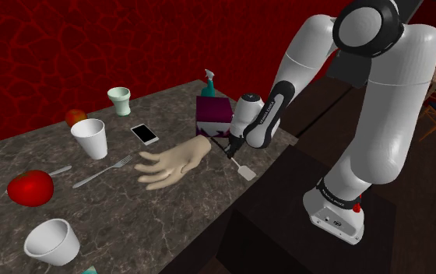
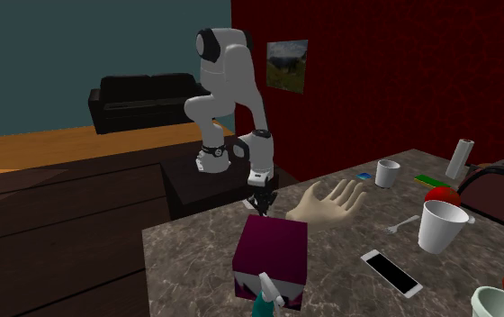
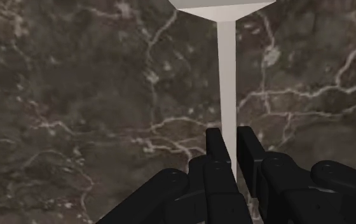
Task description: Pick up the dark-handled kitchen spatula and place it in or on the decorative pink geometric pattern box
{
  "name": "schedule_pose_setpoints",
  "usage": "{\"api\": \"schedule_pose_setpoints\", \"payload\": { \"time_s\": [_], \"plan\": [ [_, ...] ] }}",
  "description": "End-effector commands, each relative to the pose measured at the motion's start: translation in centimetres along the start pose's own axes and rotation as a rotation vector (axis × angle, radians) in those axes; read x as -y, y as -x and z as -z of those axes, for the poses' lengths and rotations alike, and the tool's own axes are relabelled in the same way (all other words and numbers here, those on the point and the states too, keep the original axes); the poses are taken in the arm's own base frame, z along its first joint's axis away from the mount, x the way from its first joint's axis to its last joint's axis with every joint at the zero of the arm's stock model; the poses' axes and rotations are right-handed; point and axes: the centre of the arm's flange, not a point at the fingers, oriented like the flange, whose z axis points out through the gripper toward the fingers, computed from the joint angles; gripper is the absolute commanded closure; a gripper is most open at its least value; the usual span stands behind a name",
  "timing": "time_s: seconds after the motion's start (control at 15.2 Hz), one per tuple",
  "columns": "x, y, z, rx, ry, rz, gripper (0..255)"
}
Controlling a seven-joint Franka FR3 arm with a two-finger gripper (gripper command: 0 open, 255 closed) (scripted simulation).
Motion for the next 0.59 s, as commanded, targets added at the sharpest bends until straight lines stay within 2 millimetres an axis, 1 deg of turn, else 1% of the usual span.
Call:
{"api": "schedule_pose_setpoints", "payload": {
  "time_s": [0.0,0.53],
  "plan": [
    [0.0,-0.1,0.9,0.0,0.0,0.0,255],
    [0.0,-0.3,5.1,0.0,0.0,0.0,255]
  ]
}}
